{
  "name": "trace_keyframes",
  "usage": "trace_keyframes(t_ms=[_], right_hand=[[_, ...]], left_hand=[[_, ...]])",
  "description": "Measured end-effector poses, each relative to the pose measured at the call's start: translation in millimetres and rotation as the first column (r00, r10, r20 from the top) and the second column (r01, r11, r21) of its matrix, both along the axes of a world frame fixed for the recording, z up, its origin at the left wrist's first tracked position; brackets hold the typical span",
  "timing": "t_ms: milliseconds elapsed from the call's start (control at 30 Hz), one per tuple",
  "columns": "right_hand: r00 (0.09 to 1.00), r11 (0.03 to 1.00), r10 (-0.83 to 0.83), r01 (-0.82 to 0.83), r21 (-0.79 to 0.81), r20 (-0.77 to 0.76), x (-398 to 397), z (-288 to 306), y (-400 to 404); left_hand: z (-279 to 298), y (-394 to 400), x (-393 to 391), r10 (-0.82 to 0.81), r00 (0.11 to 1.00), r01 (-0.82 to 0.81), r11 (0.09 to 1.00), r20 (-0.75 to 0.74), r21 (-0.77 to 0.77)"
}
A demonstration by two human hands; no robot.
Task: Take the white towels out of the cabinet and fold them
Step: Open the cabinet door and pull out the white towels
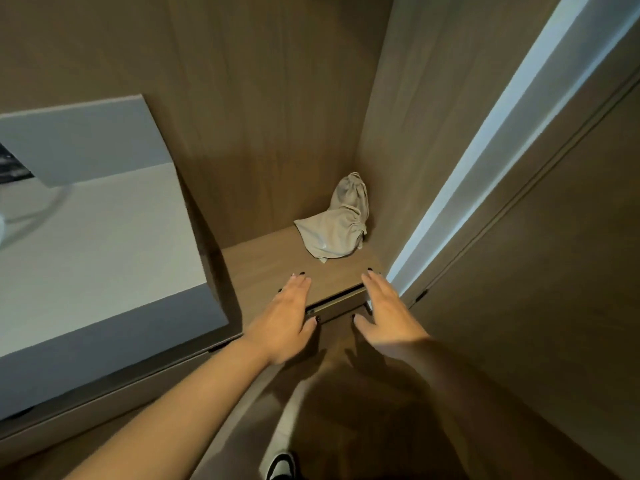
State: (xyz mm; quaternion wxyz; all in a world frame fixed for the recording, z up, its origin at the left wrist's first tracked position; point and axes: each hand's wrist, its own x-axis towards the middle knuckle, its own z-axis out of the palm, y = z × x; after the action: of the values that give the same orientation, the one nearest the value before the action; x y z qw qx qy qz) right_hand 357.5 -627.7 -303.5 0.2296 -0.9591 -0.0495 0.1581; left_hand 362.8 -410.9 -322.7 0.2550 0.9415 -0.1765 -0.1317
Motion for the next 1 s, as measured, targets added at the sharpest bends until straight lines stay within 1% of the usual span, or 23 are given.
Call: trace_keyframes(t_ms=[67,167,233,333,400,433,467,533,633,700,833,1000], right_hand=[[0.999,1.0,0.024,-0.024,0.002,-0.03,14.9,-11.5,-11.9],[0.996,0.997,0.075,-0.075,0.015,-0.046,40.7,-24.4,-32.4],[0.992,0.994,0.109,-0.108,0.025,-0.064,57.6,-30.3,-44.9],[0.972,0.974,0.225,-0.223,0.03,-0.065,78.5,-38.8,-65.2],[0.942,0.942,0.335,-0.333,0.042,-0.028,91.3,-47.2,-80.9],[0.926,0.925,0.376,-0.374,0.058,-0.028,98.9,-51.6,-87.9],[0.917,0.917,0.395,-0.39,0.08,-0.063,105.9,-55.4,-94.1],[0.898,0.91,0.412,-0.398,0.117,-0.153,116.1,-65.4,-104.6],[0.873,0.899,0.437,-0.413,0.147,-0.217,121.9,-86.2,-114.9],[0.865,0.9,0.436,-0.414,0.139,-0.248,121.2,-100.1,-115.7],[0.881,0.92,0.389,-0.355,0.168,-0.27,117.5,-131.9,-104.9],[0.876,0.91,0.406,-0.362,0.201,-0.261,110.8,-188.4,-88.5]], left_hand=[[-8.0,-10.3,8.8,0.037,0.999,-0.036,0.999,-0.036,0.004],[-20.9,-26.5,22.5,0.086,0.995,-0.085,0.996,-0.056,0.011],[-30.5,-38.0,29.0,0.148,0.987,-0.147,0.989,-0.061,0.009],[-43.6,-59.1,29.9,0.259,0.965,-0.257,0.966,-0.039,0.036],[-51.4,-75.7,25.2,0.345,0.938,-0.343,0.938,-0.037,0.052],[-55.4,-84.0,23.1,0.385,0.922,-0.383,0.922,-0.038,0.056],[-59.5,-92.7,21.6,0.416,0.908,-0.414,0.909,-0.045,0.056],[-69.4,-108.6,19.1,0.474,0.878,-0.472,0.881,-0.062,0.047],[-85.3,-126.8,15.4,0.53,0.844,-0.528,0.848,-0.083,0.041],[-96.6,-133.8,11.4,0.563,0.82,-0.564,0.826,-0.104,0.031],[-129.4,-132.4,7.8,0.584,0.801,-0.587,0.809,-0.129,0.015],[-194.2,-120.0,4.9,0.591,0.799,-0.59,0.806,-0.112,0.05]])
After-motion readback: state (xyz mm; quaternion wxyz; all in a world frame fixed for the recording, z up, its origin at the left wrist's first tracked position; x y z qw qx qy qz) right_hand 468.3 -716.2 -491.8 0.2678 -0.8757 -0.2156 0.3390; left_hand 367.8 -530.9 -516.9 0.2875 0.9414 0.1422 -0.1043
